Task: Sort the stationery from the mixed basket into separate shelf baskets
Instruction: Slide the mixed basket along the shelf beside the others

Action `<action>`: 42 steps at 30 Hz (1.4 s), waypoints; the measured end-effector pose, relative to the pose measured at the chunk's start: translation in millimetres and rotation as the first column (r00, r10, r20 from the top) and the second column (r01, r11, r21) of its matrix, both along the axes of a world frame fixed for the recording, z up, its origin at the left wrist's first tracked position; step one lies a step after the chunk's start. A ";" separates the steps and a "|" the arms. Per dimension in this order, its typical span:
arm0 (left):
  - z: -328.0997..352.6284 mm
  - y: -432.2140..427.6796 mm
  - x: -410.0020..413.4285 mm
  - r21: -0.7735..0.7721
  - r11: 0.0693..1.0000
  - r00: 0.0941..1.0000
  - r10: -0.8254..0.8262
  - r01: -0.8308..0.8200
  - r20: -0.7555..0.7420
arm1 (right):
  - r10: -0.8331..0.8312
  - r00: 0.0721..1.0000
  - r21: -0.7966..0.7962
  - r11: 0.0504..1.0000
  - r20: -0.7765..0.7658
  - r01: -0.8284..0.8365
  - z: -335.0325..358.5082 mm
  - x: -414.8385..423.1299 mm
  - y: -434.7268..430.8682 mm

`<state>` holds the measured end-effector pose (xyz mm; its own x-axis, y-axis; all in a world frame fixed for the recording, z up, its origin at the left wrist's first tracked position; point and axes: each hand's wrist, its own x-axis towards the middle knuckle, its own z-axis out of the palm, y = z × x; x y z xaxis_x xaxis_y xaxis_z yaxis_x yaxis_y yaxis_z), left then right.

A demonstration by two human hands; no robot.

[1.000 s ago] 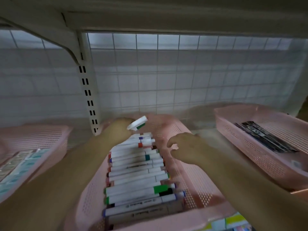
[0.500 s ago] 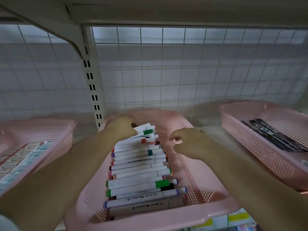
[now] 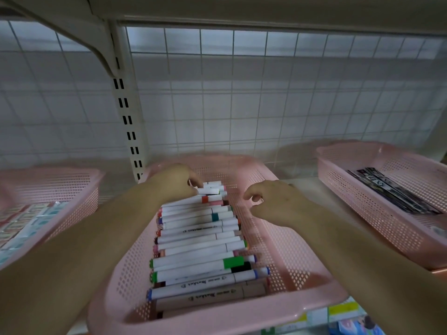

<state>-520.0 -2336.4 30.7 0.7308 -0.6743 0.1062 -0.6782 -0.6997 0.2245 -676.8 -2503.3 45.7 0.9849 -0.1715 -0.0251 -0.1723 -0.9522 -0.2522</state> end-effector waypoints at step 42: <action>49.6 53.8 -62.4 0.216 0.975 0.967 -0.099 0.047 0.234 | 0.127 0.979 -0.207 0.974 0.157 -0.093 28.4 11.0 50.4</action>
<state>-582.4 -2282.6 80.3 0.6486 -0.7506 0.1260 -0.7449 -0.6600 -0.0976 -665.9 -2452.8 74.2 0.9850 -0.0465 0.1661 -0.0346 -0.9967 -0.0735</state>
